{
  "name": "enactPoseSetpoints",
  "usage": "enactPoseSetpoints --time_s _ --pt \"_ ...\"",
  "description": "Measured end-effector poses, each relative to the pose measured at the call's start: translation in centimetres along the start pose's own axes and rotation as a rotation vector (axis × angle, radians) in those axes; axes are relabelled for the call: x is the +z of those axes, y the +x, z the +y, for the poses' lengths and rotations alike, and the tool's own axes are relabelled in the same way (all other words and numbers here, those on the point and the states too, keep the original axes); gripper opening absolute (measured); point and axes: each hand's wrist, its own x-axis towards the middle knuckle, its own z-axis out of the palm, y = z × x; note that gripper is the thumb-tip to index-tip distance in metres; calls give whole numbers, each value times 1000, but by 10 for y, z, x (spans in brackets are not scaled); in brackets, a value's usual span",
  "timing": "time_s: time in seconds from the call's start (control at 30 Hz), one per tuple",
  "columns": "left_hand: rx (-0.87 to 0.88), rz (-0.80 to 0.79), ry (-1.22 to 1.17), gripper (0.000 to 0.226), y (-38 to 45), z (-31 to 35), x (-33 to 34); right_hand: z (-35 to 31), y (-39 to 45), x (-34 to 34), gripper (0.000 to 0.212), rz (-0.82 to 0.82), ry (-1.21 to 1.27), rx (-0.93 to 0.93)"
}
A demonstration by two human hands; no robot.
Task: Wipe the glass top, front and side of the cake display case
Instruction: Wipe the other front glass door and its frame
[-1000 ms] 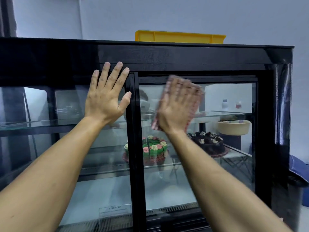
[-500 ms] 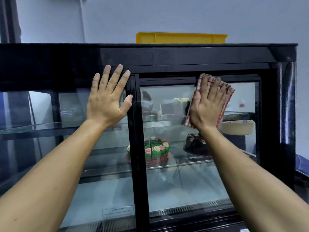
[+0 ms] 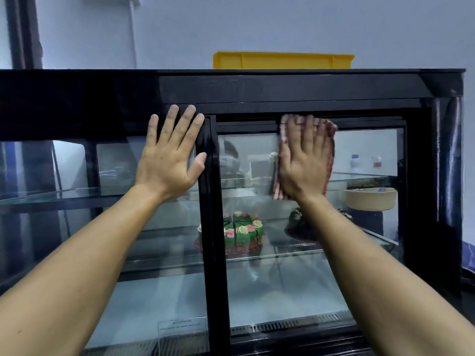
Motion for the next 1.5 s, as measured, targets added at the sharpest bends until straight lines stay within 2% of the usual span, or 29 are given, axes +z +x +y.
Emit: enactPoseSetpoints --time_s 0.07,0.1,0.13,0.23,0.3,0.4,0.43,0.6,0.67,0.73,0.8,0.93,1.0,1.07,1.1,1.2,1.3,1.37,1.43,1.47,1.5 --pt "26 -13 11 73 0 -1 0 8 -4 -1 63 23 34 252" --pt "26 -19 6 72 1 0 1 0 -6 -1 64 29 28 307" --pt "22 -19 6 72 1 1 1 -15 -9 -1 64 31 15 285" --pt "25 -3 2 72 0 0 0 -63 -22 1 62 -53 26 -119" --pt "32 2 -9 71 0 0 0 -71 -30 5 59 -75 39 -372" --pt "38 13 -21 69 0 0 0 -39 -20 3 58 -48 6 -510" --pt "39 16 -25 69 0 -1 0 -22 -15 1 59 -61 -14 -459" --pt "-83 48 -75 73 4 23 4 73 -1 -14 63 -21 -31 173" --pt "-159 44 -83 74 5 37 7 75 -5 -14 64 -45 15 302" --pt "-156 34 -80 75 6 39 8 53 -7 -11 65 -14 -5 338" --pt "-118 18 -61 73 4 37 8 18 -12 -9 65 -15 -9 229" --pt "-116 -2 -56 71 3 37 7 -43 -19 -3 62 -117 -23 -282" --pt "-109 10 -45 69 3 38 7 -38 -12 -3 58 -87 -23 -489" --pt "-99 23 -39 66 3 37 7 -12 0 -4 57 -60 -53 -548" --pt "-99 25 -36 65 3 36 7 5 6 -7 58 -71 -65 -491" --pt "-104 25 -39 63 3 38 8 65 19 -19 61 -69 -69 -95" --pt "-112 23 -47 64 4 39 8 106 21 -27 65 -99 -45 120" --pt "-114 29 -41 66 4 39 9 96 19 -25 67 -67 -24 252" --pt "-107 36 -31 67 3 40 10 57 15 -19 69 21 -52 361" --pt "-106 41 -29 68 3 40 10 30 12 -17 70 42 -66 327" --pt "-106 44 -28 68 3 40 10 0 6 -13 70 21 -68 215"
